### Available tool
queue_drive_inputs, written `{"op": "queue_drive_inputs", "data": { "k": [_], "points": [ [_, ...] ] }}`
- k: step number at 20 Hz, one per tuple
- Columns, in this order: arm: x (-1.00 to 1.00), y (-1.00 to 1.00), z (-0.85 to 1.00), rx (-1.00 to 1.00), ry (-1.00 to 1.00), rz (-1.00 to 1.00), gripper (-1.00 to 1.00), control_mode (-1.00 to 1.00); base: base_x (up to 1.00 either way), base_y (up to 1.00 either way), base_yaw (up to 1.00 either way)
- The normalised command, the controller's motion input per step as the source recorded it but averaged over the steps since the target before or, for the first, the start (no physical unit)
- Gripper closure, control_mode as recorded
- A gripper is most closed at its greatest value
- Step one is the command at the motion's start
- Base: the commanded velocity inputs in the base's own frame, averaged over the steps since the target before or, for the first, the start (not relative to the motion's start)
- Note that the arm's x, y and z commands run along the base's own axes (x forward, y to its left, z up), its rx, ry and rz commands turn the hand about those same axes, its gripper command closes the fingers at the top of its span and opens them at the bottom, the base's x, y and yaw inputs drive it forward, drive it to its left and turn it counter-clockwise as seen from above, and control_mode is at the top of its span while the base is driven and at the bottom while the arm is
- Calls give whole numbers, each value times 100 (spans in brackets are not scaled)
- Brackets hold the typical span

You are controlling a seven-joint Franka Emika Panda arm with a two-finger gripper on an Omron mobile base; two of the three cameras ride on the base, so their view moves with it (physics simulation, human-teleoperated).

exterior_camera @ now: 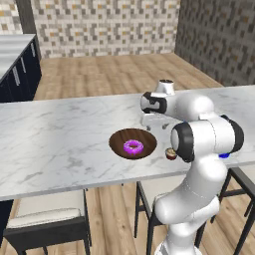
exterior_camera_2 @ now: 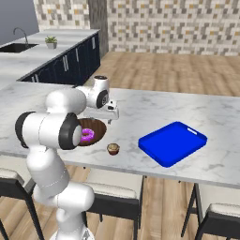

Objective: Place the bowl with donut and the cupcake onto the tray.

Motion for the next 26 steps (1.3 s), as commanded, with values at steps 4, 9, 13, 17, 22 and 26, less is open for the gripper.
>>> {"op": "queue_drive_inputs", "data": {
  "k": [4,9,13,17,22,26],
  "points": [
    [33,-5,-40,0,5,0,-100,-100,0,0,0],
    [34,-9,-23,3,2,0,-100,-100,0,0,0],
    [27,0,-27,9,5,0,-100,-100,0,0,0],
    [13,5,-31,10,7,0,-100,-100,0,0,0],
    [17,0,-24,4,2,0,-100,-100,0,0,0],
    [14,7,-26,2,1,-1,-100,-100,0,0,0]
  ]
}}
